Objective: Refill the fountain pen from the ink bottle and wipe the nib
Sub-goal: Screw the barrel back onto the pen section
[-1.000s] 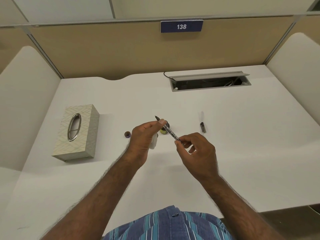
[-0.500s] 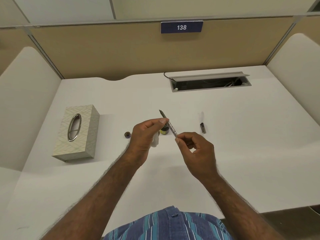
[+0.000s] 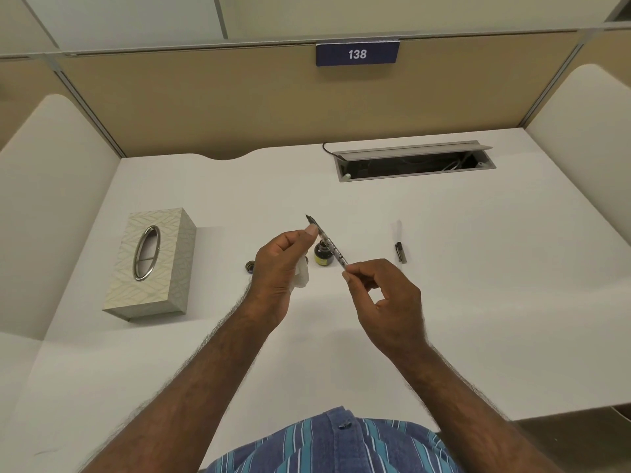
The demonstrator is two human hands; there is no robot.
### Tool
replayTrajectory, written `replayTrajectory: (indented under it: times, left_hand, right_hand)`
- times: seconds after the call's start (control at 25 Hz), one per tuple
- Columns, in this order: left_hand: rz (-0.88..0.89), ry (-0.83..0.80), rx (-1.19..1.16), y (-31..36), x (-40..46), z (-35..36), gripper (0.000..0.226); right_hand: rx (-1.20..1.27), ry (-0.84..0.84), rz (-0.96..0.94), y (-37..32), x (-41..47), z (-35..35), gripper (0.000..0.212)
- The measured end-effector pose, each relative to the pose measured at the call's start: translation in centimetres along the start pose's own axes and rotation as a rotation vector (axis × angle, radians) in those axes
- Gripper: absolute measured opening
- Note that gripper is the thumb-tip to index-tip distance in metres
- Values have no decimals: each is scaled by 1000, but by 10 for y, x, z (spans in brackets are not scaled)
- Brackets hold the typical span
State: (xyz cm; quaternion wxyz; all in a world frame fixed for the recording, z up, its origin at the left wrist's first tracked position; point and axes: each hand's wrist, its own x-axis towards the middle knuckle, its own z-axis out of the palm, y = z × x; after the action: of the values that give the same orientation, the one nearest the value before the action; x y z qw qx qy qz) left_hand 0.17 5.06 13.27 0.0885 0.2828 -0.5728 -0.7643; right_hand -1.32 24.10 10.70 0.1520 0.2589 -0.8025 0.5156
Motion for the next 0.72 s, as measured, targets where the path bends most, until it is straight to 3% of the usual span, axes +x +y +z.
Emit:
replayTrajectory:
  times: [0.32,0.56,0.72]
  left_hand:
    - [-15,-13,-12,3,1,0,10]
    - [-17,-104,-30,0,0,-4,28]
    - [-10,-122,-39,-2,0,-4,22]
  right_hand:
    - [-5,-24,-8,1,-1,0,10]
    - [369,-88,418,-3,0,-1,15]
    - [386,-123,495,-2,1,0,13]
